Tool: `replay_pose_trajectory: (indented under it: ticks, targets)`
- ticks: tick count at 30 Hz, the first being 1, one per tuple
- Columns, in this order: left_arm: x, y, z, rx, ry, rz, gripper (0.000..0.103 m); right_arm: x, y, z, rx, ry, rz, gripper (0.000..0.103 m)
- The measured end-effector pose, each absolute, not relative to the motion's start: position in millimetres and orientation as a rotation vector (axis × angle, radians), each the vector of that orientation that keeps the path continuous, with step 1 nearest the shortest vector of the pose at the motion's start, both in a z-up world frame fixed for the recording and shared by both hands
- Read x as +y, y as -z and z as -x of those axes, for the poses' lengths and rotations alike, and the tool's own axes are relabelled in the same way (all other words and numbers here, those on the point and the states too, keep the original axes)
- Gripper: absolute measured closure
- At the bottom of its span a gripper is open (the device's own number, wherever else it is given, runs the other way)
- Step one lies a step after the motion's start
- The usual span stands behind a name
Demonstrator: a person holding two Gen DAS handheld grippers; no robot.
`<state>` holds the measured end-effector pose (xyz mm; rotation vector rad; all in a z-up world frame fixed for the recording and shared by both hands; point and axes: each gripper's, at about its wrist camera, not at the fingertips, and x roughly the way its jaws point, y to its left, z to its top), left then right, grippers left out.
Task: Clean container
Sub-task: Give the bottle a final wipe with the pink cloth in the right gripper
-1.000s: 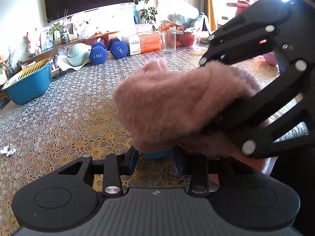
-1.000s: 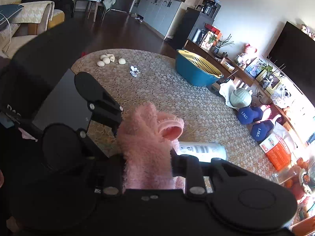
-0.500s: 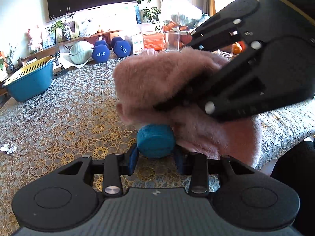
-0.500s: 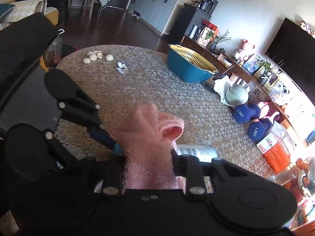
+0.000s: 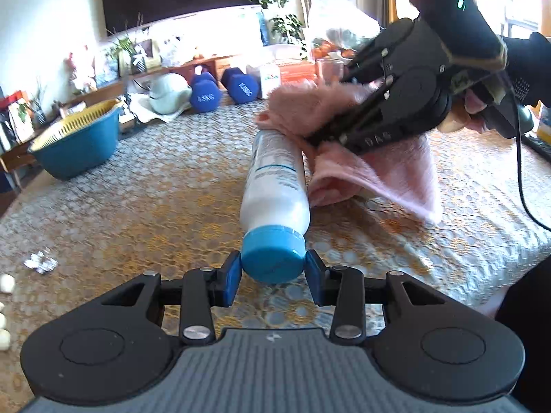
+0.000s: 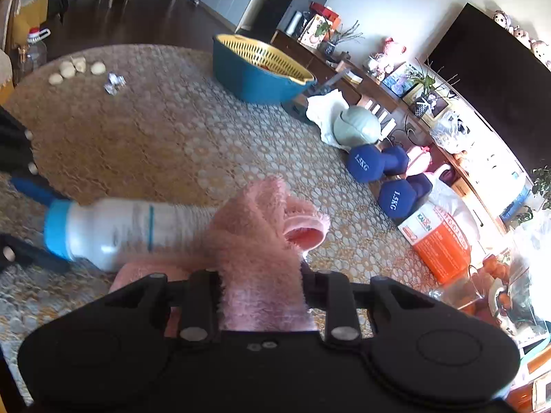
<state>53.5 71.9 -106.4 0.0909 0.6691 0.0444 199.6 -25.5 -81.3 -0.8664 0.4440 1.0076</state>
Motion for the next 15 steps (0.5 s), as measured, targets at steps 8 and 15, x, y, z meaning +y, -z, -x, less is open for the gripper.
replay_pose_trajectory:
  ticks: [8,15]
  targets:
    - [75,105,-55,0.668,-0.06,-0.105,0.064,-29,90,-203,0.459,-0.974,0.846,0.077]
    - [70,106,-57,0.669,-0.071,-0.13,0.063,-50,53,-183,0.391,-1.044,0.743,0.077]
